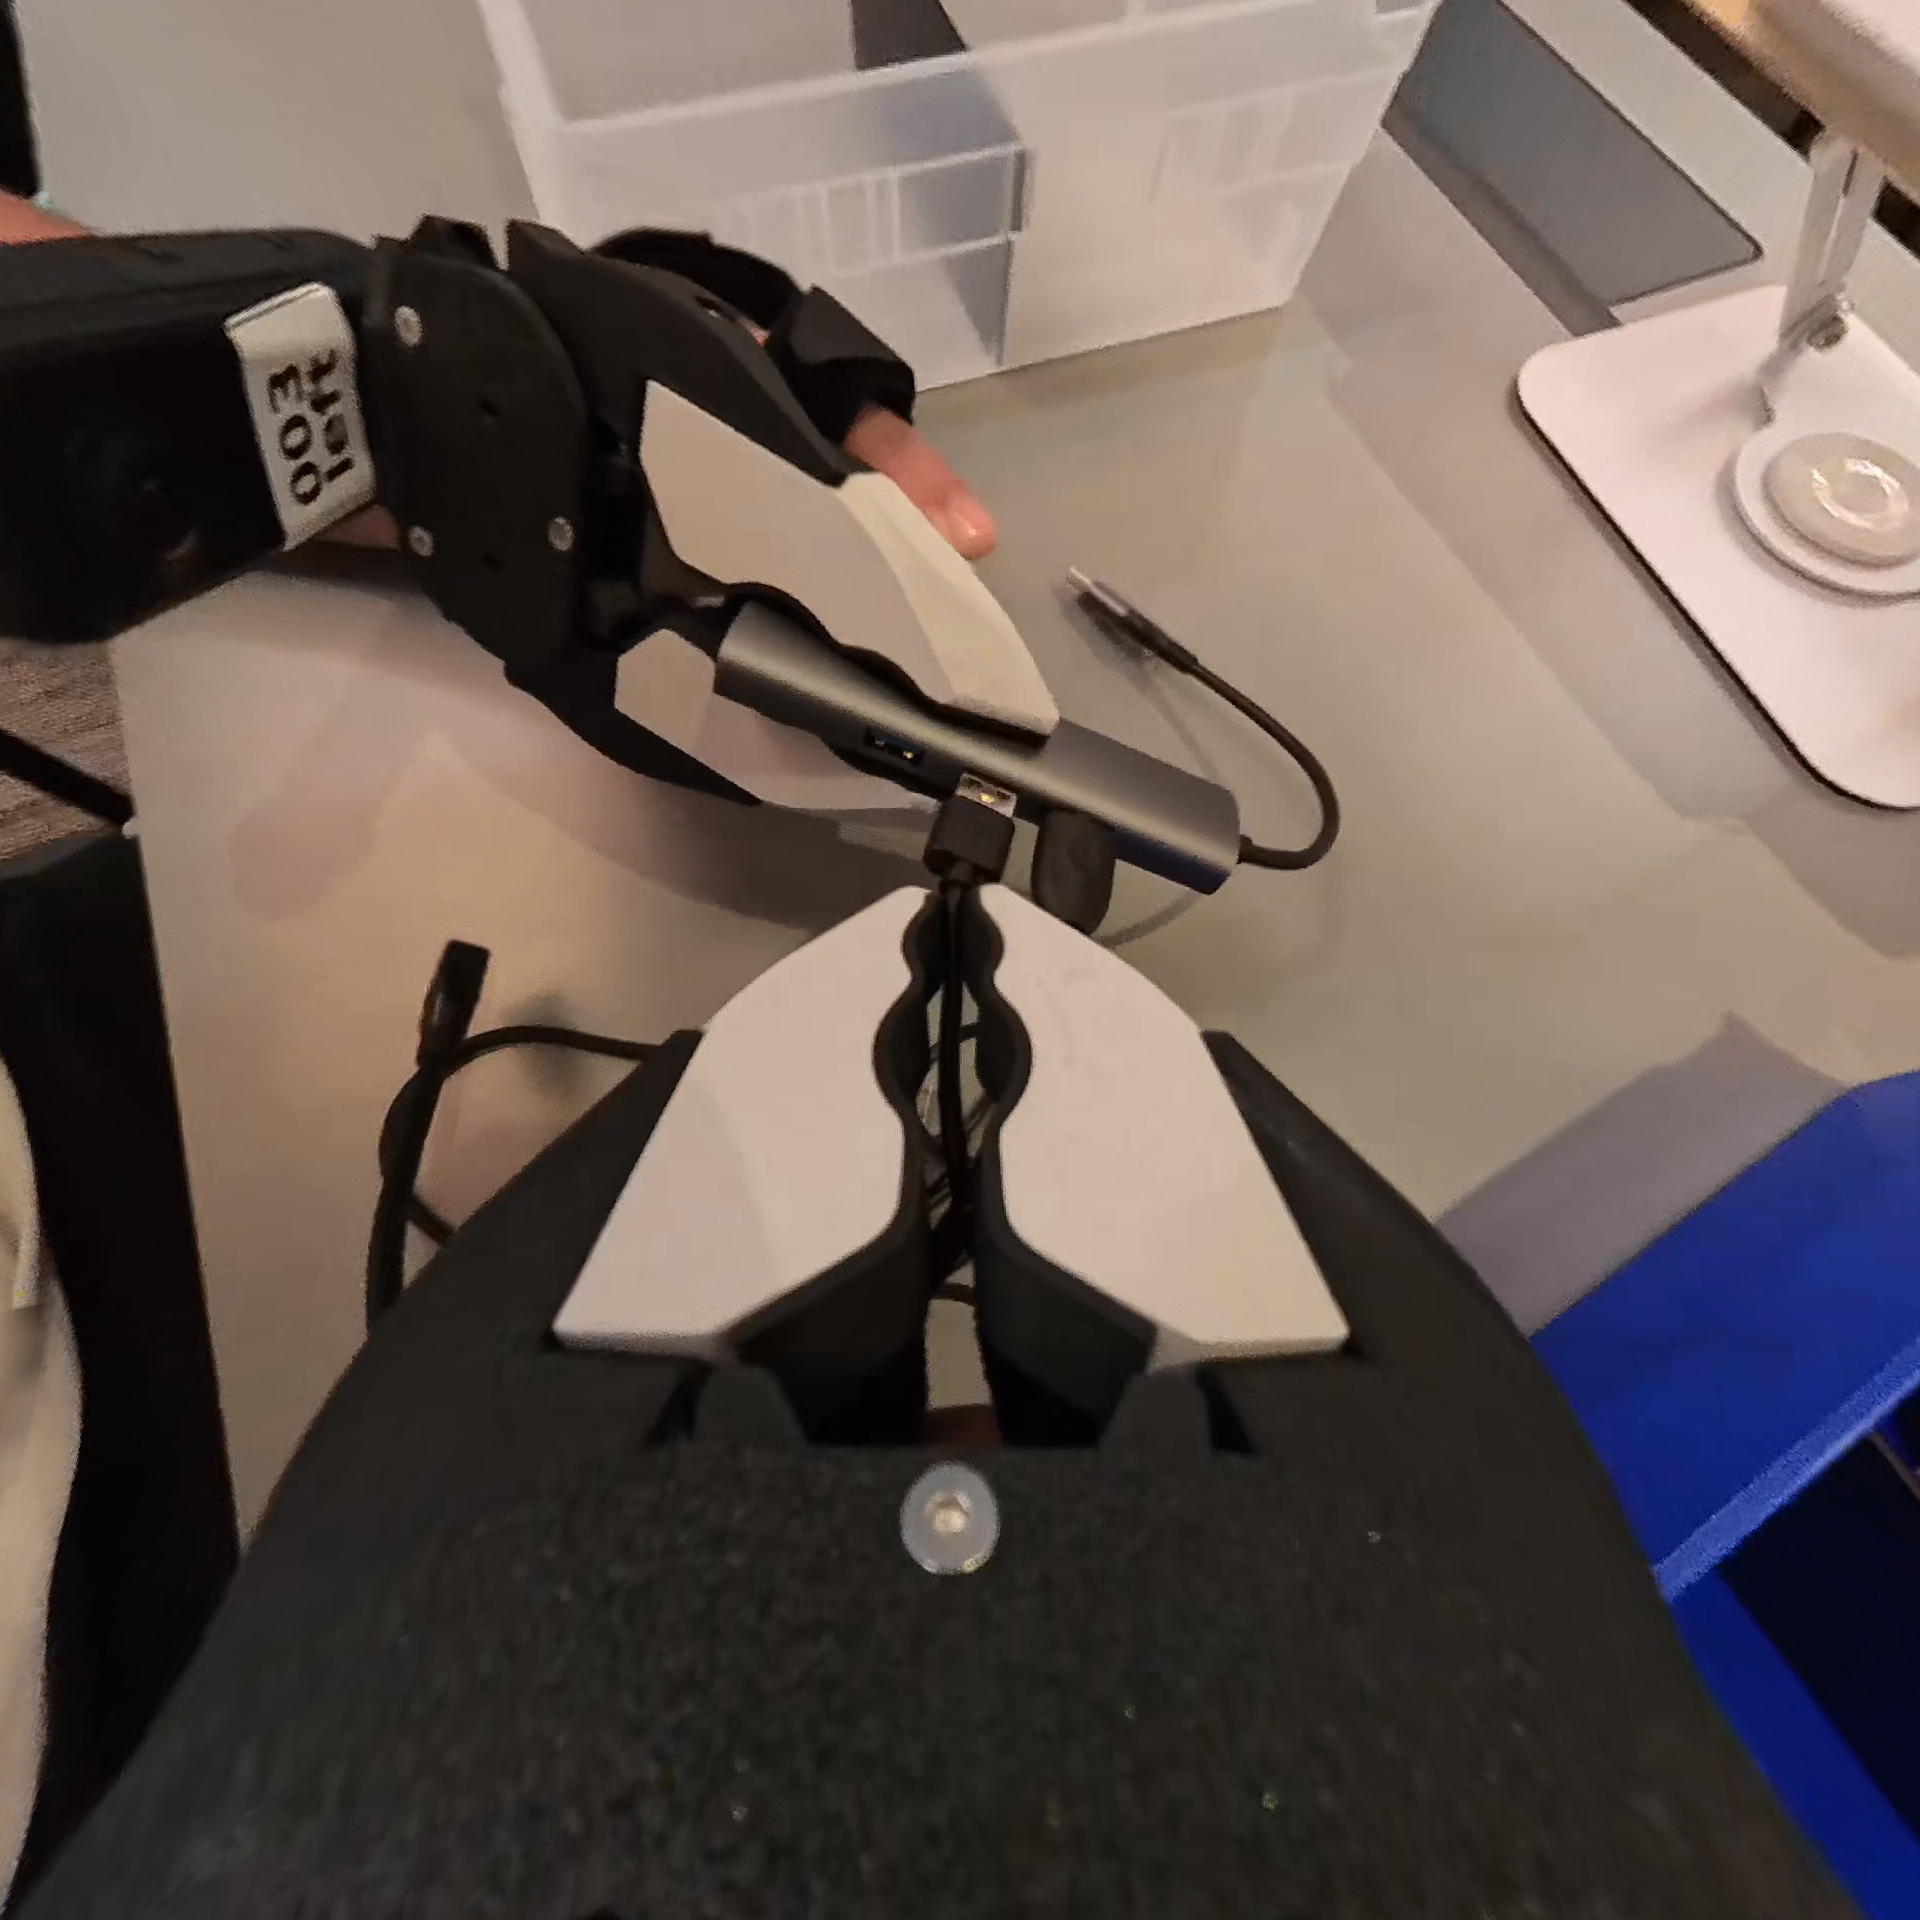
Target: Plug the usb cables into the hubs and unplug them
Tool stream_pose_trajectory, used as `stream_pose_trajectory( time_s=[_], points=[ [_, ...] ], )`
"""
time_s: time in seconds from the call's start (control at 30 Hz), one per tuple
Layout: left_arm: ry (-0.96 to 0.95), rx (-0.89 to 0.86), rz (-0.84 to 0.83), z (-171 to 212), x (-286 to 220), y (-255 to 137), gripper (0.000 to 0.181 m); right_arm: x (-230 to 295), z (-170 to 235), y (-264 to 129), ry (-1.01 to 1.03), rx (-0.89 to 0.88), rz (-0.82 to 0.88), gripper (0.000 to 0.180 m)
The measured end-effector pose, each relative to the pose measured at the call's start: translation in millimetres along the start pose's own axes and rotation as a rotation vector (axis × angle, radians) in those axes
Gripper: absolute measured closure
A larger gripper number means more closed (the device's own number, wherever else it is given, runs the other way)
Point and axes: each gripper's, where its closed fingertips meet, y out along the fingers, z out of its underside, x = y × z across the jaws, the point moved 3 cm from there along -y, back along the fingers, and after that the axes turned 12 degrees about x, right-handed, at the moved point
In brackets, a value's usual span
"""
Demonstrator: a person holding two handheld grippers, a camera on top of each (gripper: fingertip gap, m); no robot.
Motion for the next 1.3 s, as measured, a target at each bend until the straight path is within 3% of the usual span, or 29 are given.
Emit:
stream_pose_trajectory(
  time_s=[0.17, 0.43, 0.7, 1.3],
  points=[
    [-0.071, -0.094, 0.005, -9.1, 3.1, -6.7, 0.162, 6.3, -0.5, -7.0, -0.049, -0.005, -0.048, 0.177],
    [-0.119, -0.038, 0.156, -0.2, -10.0, 1.3, 0.162, 3.6, 8.1, 2.9, -0.054, 0.025, -0.062, 0.177],
    [-0.221, -0.120, 0.141, -4.5, 1.6, -3.9, 0.163, -0.2, -5.3, -5.7, 0.037, -0.020, -0.057, 0.177],
    [-0.352, -0.238, 0.170, -13.7, 12.3, -13.2, 0.163, 1.6, -12.9, -6.0, 0.143, -0.182, -0.229, 0.177]
  ],
)
